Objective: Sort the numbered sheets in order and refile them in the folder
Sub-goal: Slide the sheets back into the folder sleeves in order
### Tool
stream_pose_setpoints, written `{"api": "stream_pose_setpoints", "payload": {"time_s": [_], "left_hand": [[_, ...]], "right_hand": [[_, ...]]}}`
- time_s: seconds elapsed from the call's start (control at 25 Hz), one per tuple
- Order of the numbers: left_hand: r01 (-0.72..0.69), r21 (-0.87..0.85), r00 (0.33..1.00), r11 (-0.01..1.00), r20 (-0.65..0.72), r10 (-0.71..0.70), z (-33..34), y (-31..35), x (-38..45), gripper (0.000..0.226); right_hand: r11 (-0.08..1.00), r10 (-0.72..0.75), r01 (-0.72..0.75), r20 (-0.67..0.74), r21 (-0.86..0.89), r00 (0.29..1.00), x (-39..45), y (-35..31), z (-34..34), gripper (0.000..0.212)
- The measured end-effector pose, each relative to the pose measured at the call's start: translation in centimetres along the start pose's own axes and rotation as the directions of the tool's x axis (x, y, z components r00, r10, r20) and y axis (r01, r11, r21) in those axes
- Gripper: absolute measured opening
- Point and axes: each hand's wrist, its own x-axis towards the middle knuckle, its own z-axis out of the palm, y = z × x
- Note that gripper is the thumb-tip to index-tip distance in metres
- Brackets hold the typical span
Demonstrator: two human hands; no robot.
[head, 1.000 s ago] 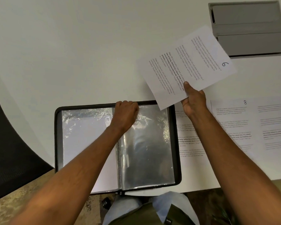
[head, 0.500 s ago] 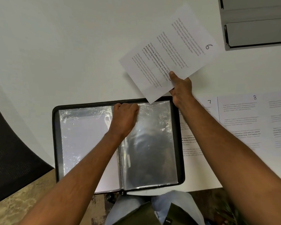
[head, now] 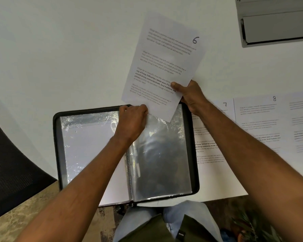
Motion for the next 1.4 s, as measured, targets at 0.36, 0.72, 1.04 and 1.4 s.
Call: {"api": "stream_pose_setpoints", "payload": {"time_s": [0.36,0.72,1.04,1.4], "left_hand": [[0.0,-0.019,1.0,1.0,-0.006,-0.001,-0.1,-0.4,0.5,0.014],[0.069,0.063,0.997,0.996,0.036,-0.071,-1.5,-2.9,0.8,0.015],[0.211,0.066,0.977,0.975,-0.005,-0.211,-1.8,-3.5,1.2,0.016],[0.528,-0.57,0.838,0.63,0.229,-0.495,-2.5,-5.8,3.5,0.026]], "right_hand": [[0.963,0.025,0.027,0.189,-0.269,0.982,0.2,-0.6,-1.5,0.036],[0.948,0.062,0.019,0.246,-0.317,0.967,0.6,-1.9,-2.4,0.043],[0.943,0.096,0.001,0.272,-0.333,0.957,1.0,-2.2,-2.6,0.039],[0.922,0.119,0.0,0.284,-0.386,0.951,1.5,-3.1,-2.6,0.046]]}}
